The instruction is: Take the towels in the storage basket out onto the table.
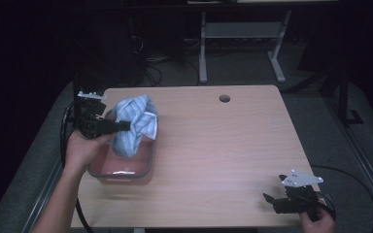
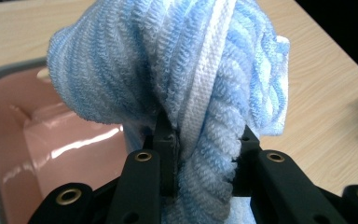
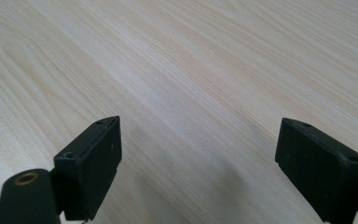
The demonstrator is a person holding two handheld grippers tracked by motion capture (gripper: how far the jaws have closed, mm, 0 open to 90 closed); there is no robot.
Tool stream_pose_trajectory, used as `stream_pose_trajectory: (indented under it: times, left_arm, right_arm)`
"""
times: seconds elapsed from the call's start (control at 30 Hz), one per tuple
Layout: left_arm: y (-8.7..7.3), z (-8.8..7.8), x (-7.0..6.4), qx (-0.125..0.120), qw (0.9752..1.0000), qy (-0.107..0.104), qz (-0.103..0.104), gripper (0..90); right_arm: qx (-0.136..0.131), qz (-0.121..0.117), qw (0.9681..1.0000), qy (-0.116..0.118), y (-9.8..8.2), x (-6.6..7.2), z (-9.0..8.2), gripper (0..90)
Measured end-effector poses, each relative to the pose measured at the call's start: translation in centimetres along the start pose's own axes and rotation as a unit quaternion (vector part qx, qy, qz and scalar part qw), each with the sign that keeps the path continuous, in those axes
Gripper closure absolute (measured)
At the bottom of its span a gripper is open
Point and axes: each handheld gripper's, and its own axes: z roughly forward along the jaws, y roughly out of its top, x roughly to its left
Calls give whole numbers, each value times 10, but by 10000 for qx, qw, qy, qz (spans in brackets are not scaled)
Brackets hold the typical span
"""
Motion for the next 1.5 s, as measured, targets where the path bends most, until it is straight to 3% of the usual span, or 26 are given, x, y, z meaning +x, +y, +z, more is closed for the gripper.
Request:
stream_pose_trajectory:
  times: [0.17,0.4,1.03,1.5]
  left_arm:
    - [12,2,-17,-61,9997,-176,183,705]
    - [25,11,-35,-31,9990,-264,372,704]
    - [44,40,-63,111,9972,-498,545,703]
    - [54,75,-85,317,9948,-677,695,703]
  right_arm:
    - [-23,4,10000,4,0,-1,0,139]
    - [-64,-34,10000,-17,1,-1,0,139]
    - [-115,55,9999,11,1,0,-1,139]
    - [-143,28,9999,27,1,-1,-1,139]
